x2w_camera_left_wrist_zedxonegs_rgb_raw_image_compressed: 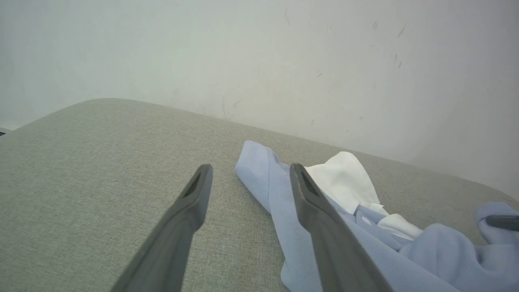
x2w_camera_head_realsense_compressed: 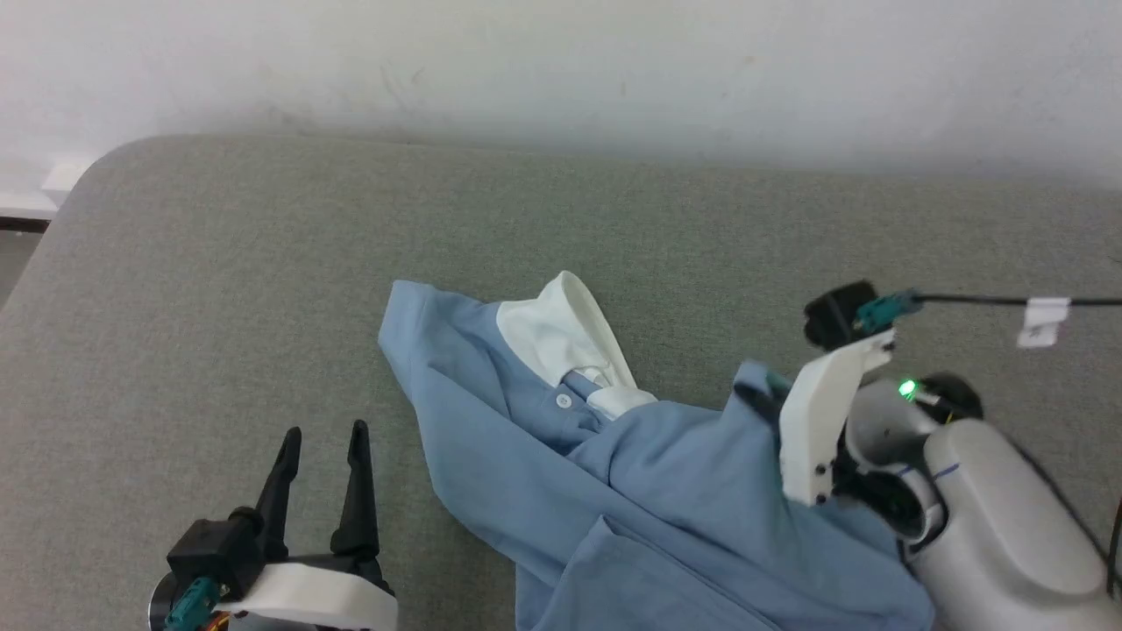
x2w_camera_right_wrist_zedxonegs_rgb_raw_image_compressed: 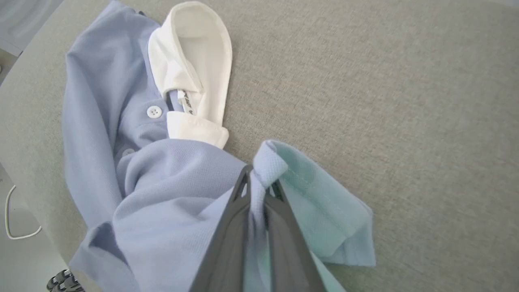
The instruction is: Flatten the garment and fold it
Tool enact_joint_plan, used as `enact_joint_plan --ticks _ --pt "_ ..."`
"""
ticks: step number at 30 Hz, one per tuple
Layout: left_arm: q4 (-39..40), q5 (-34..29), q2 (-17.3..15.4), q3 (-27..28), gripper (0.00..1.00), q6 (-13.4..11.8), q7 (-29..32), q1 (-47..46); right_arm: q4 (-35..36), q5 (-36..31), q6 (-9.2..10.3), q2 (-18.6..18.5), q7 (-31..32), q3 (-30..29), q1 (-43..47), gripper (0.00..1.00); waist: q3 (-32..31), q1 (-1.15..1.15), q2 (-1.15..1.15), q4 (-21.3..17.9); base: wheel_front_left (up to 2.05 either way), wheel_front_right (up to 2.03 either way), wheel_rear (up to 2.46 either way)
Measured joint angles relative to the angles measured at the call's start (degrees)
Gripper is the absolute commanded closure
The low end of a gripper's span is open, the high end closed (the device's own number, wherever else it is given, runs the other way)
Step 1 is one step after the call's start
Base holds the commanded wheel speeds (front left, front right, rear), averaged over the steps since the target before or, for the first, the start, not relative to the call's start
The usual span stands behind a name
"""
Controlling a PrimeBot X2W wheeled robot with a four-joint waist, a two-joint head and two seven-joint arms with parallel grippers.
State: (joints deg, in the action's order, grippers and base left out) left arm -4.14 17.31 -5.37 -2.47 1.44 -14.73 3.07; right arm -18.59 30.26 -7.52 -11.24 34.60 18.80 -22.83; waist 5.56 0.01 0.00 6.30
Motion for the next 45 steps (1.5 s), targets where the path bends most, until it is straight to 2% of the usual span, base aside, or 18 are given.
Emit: enact_joint_plan --ticks 5,9,14,18,21,22,23,24,28,34,42,45 --pt "-0.1 -0.8 0.4 0.6 0.0 0.1 0.0 0.1 4.6 -1.9 -0.01 -2.9 -7.1 -2.3 -3.4 1.0 -0.8 0.0 0.0 -1.3 0.0 0.0 0.0" --pt "-0.2 -0.9 0.6 0.6 0.0 0.5 0.0 0.4 9.7 -4.1 -0.01 -4.6 -12.1 -9.5 -2.5 1.0 -1.8 0.0 0.0 -2.5 0.0 0.0 0.0" --pt "-0.3 -1.3 0.7 0.7 0.0 0.5 0.0 1.2 11.1 -6.3 -0.01 -4.5 -13.2 -23.2 9.1 1.0 -2.7 -0.01 0.0 -4.3 0.0 0.0 0.0" --pt "-0.6 -1.5 0.8 0.6 0.0 0.7 0.0 1.6 7.4 -7.9 -0.01 -2.2 -14.2 -33.4 18.9 1.0 -3.1 -0.01 0.0 -5.6 0.0 0.0 0.0" --pt "-0.9 -1.7 0.7 0.7 0.0 1.0 0.0 1.6 5.2 -10.0 0.0 0.1 -15.8 -38.5 23.7 1.0 -3.3 -0.01 0.0 -6.4 0.0 0.0 0.0" --pt "-1.0 -1.7 0.6 0.8 0.0 1.0 0.0 1.6 4.7 -10.6 0.0 0.8 -16.5 -39.2 24.6 0.83 -3.3 -0.01 0.0 -6.6 0.0 0.0 0.0" --pt "-1.0 -1.7 0.6 0.9 0.0 1.0 0.0 1.6 4.4 -11.0 0.0 1.7 -17.1 -39.9 25.3 0.34 -3.3 -0.01 0.0 -6.9 0.0 0.0 0.0" --pt "-1.1 -1.7 0.5 0.9 0.0 1.0 0.0 1.6 4.2 -11.3 0.0 2.5 -17.7 -40.3 25.7 0.0 -3.4 -0.01 0.0 -7.1 0.0 0.0 0.0" --pt "-1.3 -1.8 0.2 0.9 0.0 1.0 0.0 1.6 5.5 -13.1 0.0 4.6 -23.6 -41.5 25.8 0.0 -3.3 -0.01 0.0 -7.7 0.0 0.0 0.0" --pt "-1.9 -1.8 -0.3 1.1 0.0 1.0 0.2 1.6 11.8 -17.9 0.0 6.6 -33.9 -40.7 25.2 0.0 -3.7 -0.01 0.0 -7.8 0.0 0.0 0.0" --pt "-2.3 -1.4 -1.4 1.5 0.0 0.5 2.5 1.3 20.3 -20.7 -0.01 7.7 -36.1 -28.0 26.6 0.0 -4.6 -0.02 0.0 -7.5 0.0 0.0 0.0" --pt "-3.1 -0.7 -1.9 1.1 0.0 0.7 4.8 -1.9 22.7 -21.2 -0.02 7.8 -35.6 -23.1 27.3 0.0 -3.9 -0.01 0.0 -7.6 0.0 0.0 0.0"
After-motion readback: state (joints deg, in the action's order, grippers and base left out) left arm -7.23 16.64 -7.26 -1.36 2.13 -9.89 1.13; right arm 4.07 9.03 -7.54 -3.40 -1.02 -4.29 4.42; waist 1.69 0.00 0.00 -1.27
